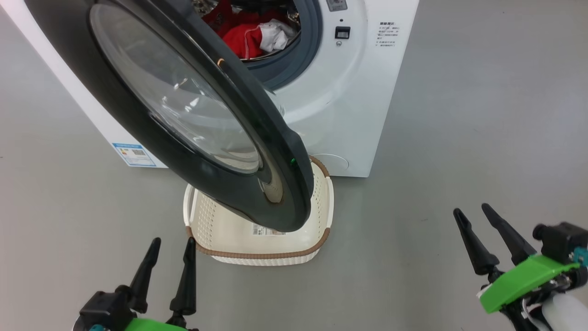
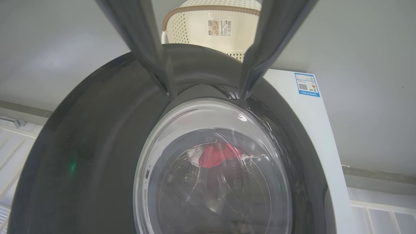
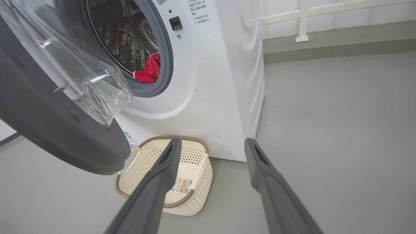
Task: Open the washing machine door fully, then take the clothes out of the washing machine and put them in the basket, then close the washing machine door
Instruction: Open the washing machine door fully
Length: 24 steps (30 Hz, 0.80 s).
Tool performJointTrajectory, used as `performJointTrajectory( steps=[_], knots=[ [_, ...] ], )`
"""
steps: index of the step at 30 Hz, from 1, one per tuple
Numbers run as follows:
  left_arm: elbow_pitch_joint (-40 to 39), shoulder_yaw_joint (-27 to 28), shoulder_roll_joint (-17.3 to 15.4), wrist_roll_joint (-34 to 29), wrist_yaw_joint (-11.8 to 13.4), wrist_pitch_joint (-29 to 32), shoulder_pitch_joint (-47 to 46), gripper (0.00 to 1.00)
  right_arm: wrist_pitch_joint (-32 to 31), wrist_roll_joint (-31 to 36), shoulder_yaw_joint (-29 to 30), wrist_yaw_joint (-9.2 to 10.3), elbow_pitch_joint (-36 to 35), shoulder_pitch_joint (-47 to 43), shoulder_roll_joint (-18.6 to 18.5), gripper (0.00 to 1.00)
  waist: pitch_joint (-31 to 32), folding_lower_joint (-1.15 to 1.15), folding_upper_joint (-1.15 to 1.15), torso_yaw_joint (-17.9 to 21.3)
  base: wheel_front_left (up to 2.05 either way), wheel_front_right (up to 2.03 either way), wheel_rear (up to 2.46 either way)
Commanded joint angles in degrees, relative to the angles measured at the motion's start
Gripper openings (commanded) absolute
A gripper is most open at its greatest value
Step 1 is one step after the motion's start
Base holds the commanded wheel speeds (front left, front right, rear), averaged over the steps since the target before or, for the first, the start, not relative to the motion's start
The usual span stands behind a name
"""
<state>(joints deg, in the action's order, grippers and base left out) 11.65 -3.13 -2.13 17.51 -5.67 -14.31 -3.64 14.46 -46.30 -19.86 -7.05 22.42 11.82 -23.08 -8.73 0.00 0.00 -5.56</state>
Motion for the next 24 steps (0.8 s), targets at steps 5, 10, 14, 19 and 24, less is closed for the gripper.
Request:
performJointTrajectory(
  steps=[5, 10, 14, 19, 24],
  knots=[
    [-1.81, 1.97, -0.75, -0.89, -0.16, -0.69, -0.58, 1.00, 0.52, 11.15, 9.27, -0.44, -6.11, -6.37, 4.63, 1.00, -0.02, 0.00, 0.00, -0.36, 0.00, 0.00, 0.00],
    [-2.30, 1.94, -0.75, -1.05, -0.01, -0.69, -0.61, 1.00, 0.53, 17.71, 14.64, -0.44, -10.78, -10.15, 8.56, 1.00, -0.09, 0.00, 0.00, -0.61, 0.00, 0.00, 0.00],
    [-2.67, 1.95, -0.75, -1.16, 0.02, -0.69, -0.50, 1.00, 0.53, 20.43, 18.49, -0.44, -13.40, -12.44, 10.92, 1.00, -0.09, 0.00, 0.00, -0.77, 0.00, 0.00, 0.00],
    [-3.05, 1.74, -0.75, -1.09, 0.11, -0.69, -0.41, 1.00, 0.53, 21.46, 20.26, -0.44, -13.00, -14.07, 12.00, 1.00, -0.29, 0.00, 0.00, -0.91, 0.00, 0.00, 0.00],
    [-3.48, 1.37, -0.75, -0.88, 0.34, -0.69, -0.15, 1.00, 0.53, 22.04, 21.17, -0.44, -13.73, -14.22, 12.57, 1.00, -0.27, 0.00, 0.00, -0.95, 0.00, 0.00, 0.00]
  ],
)
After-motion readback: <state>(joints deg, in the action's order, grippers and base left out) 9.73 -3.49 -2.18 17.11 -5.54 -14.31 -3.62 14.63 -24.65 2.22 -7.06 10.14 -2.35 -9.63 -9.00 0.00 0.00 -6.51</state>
